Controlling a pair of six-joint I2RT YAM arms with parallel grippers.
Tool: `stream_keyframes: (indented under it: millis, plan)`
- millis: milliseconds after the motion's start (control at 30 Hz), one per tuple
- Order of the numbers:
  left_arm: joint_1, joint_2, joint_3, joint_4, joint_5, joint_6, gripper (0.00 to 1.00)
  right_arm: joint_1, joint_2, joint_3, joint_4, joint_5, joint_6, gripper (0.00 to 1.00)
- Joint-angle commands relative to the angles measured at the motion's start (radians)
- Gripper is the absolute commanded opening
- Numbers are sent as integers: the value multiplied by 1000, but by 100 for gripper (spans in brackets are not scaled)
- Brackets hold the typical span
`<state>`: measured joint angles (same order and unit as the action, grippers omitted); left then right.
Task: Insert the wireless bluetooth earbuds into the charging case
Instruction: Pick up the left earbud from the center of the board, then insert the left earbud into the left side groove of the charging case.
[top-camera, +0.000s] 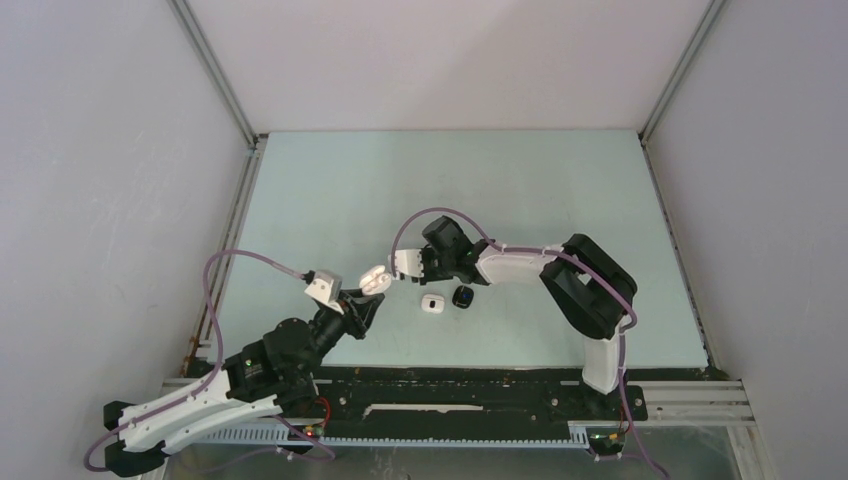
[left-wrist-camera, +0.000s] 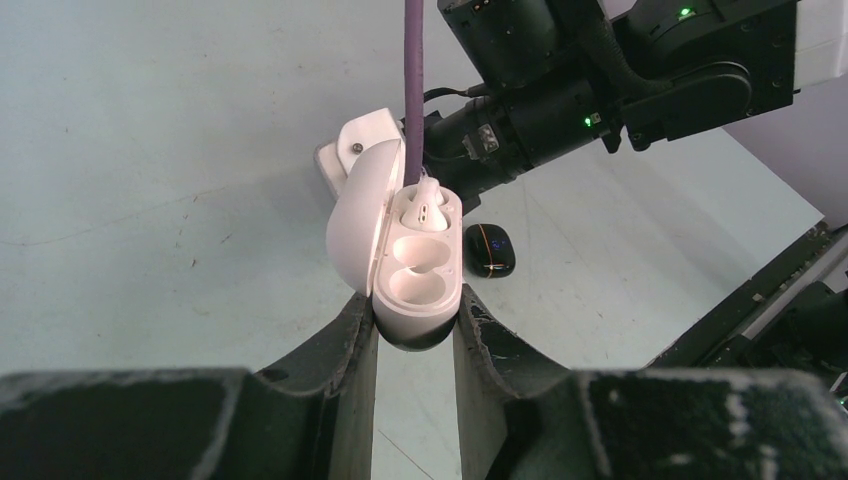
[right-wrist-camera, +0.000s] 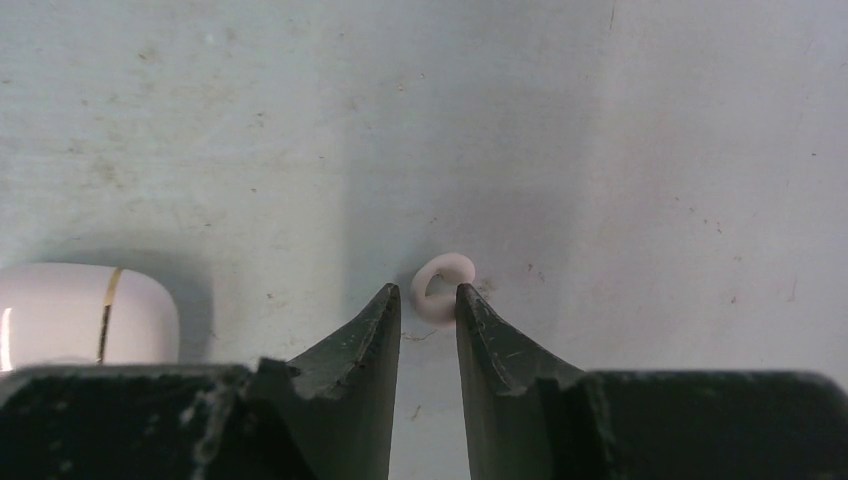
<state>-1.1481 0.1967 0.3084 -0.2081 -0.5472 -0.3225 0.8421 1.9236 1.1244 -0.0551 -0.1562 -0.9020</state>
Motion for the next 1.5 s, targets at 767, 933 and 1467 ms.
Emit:
stream_keyframes:
  millis: [767,933,1467]
  plan:
    - [-4,18,2,47,6,-7,0,-122,-43,152,-175,-225,169,2]
    - [-4,55,-21,92,32,2,0,-160,-207,152,-400,-378,189,2]
    - [-4,418,-88,558,411,165,0,57,-705,140,-871,-431,171,7]
